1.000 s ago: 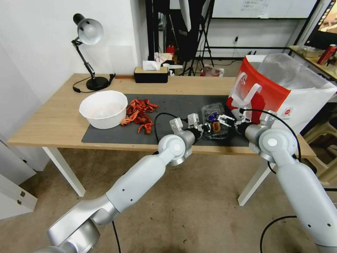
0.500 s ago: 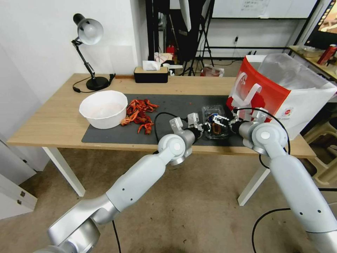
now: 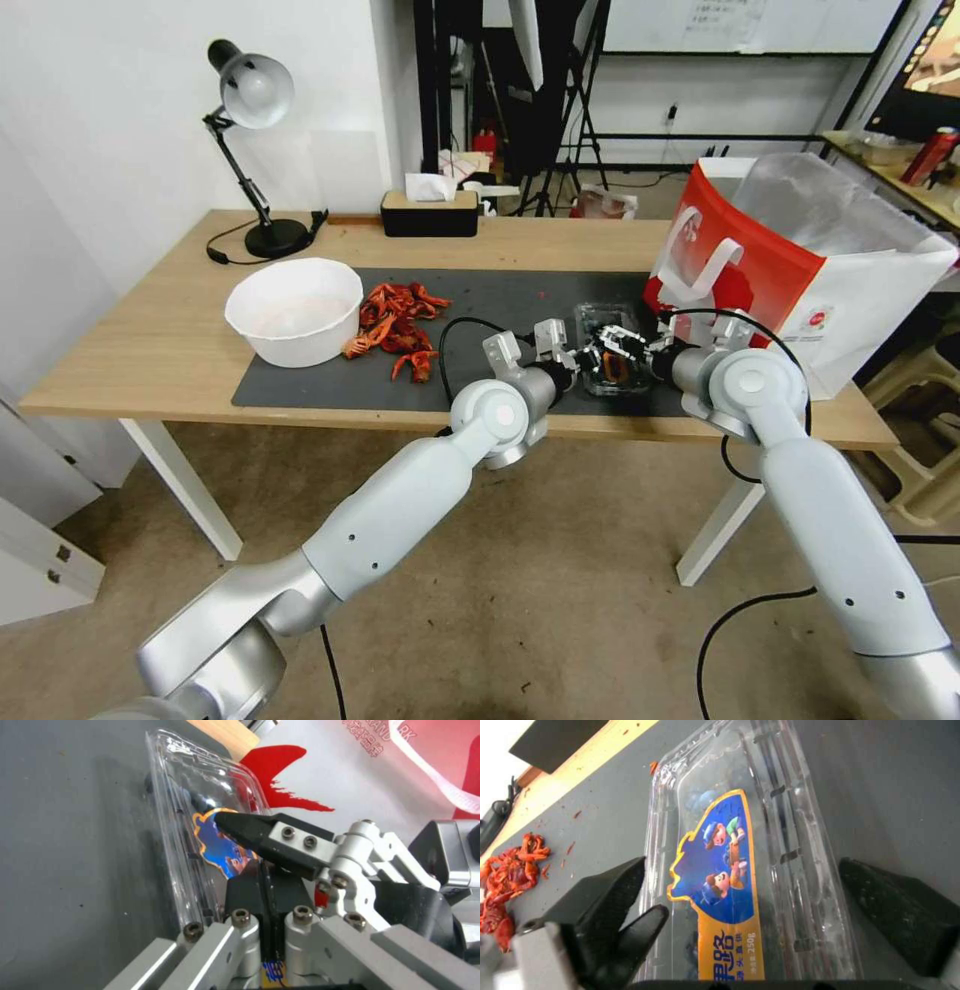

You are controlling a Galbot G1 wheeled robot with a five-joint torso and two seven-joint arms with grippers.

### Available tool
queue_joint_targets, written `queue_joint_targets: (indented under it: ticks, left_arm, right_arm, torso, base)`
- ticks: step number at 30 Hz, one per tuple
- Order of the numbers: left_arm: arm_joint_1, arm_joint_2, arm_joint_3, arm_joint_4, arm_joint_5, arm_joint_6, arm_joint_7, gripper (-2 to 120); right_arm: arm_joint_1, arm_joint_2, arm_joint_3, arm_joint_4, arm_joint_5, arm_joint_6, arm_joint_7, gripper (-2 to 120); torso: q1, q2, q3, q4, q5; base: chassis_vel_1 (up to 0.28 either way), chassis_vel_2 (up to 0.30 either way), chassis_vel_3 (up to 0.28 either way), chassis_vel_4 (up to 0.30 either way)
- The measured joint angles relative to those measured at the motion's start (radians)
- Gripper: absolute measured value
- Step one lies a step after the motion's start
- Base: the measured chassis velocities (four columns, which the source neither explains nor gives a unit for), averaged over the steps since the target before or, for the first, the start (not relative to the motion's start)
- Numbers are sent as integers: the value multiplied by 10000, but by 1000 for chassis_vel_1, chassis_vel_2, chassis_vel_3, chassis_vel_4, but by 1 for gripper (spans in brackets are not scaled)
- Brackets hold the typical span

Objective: Close the takeout container lid, then place the container into the takeout bag.

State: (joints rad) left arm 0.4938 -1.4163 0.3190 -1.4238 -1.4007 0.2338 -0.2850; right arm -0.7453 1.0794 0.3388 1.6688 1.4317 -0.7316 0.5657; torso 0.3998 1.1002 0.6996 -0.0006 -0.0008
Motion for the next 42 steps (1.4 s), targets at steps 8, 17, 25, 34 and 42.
queue_joint_targets:
  ticks: [8, 17, 25, 34, 42]
  left_arm:
    - [-16, 31, -3, -18, -30, 4, -31, 0]
    - [-19, 31, 0, -21, -64, 14, -47, 0]
    - [-90, 75, -98, -72, -43, -75, -11, 0]
    - [12, 232, -282, -238, -94, -55, -18, 0]
    - [78, 282, -529, -370, -127, -46, -14, 0]
  right_arm:
    - [6, 120, 4, 2, 174, 3, 69, 74]
    - [49, 130, -29, 0, 334, 2, 185, 42]
    - [16, 127, -43, -15, 303, -29, 243, 14]
    - [-66, 128, 33, 22, 256, -29, 181, 0]
    - [-102, 123, 86, 28, 226, -29, 135, 0]
  torso:
    - [1, -2, 5, 7, 12]
    - [2, -3, 6, 9, 9]
    - [-1, 0, 0, 9, 3]
    - [1, -2, 2, 9, 7]
    - [1, -2, 3, 7, 8]
  base:
    - [0, 0, 0, 0]
    - [0, 0, 0, 0]
    - [0, 0, 0, 0]
    - [0, 0, 0, 0]
    - [0, 0, 0, 0]
